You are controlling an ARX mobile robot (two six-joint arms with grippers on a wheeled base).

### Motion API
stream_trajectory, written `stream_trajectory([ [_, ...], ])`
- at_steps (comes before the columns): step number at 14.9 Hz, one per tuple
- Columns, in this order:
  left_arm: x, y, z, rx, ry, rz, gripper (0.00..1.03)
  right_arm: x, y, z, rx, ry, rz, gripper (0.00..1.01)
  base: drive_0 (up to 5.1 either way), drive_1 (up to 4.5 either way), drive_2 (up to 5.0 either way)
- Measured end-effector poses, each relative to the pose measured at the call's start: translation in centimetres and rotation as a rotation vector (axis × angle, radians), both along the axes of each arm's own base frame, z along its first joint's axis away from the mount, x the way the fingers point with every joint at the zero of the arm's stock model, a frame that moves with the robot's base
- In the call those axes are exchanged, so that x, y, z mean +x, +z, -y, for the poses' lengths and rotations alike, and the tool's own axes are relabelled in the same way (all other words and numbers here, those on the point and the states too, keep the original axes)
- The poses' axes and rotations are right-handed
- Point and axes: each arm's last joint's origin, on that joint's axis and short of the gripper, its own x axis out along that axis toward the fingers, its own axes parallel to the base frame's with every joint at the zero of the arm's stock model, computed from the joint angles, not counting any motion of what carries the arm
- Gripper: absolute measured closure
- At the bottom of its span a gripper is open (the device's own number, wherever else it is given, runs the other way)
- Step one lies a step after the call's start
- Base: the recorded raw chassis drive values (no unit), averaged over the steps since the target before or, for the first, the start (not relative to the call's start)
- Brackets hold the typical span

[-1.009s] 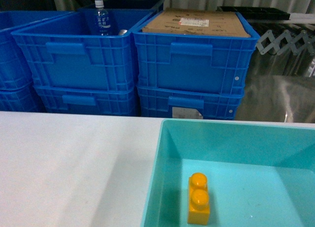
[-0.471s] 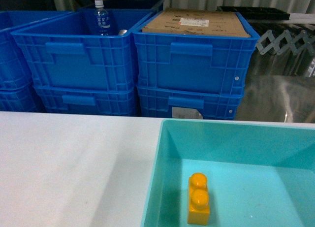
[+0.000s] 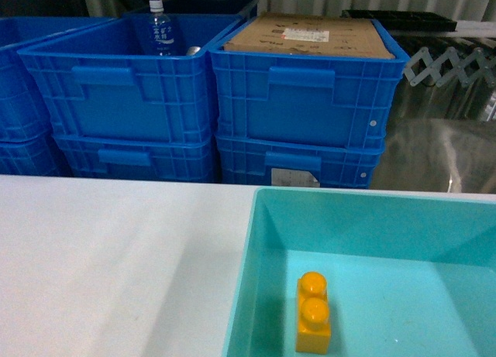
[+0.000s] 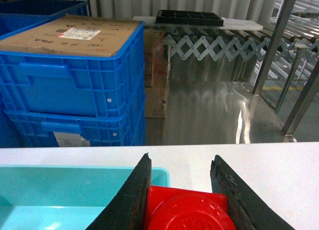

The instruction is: Pick red block from blue box to shelf

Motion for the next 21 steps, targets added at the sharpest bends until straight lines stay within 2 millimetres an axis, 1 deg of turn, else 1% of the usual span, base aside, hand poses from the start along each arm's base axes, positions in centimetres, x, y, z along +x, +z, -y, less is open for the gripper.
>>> stream_trajectory([
  [2, 0.0, -0.04, 0.0, 0.0, 0.0, -0.004, 0.05, 0.03, -0.06, 0.0, 0.0, 0.0, -0.005, 0.72, 0.0, 0.0, 0.0],
  [12, 0.0, -0.03, 0.0, 0.0, 0.0, -0.003, 0.05, 0.01, -0.08, 0.0, 0.0, 0.0, -0.006, 0.72, 0.1, -3.95, 4.1],
  [18, 0.0, 0.0, -0.01, 0.0, 0.001, 0.0, 0.05, -0.01, -0.06, 0.0, 0.0, -0.001, -0.002, 0.72, -0.7, -4.66, 3.3],
  [21, 0.0, 0.0, -0.01, 0.0, 0.001, 0.0, 0.05, -0.01, -0.06, 0.0, 0.0, -0.001, -0.002, 0.72, -1.6, -1.62, -1.6],
])
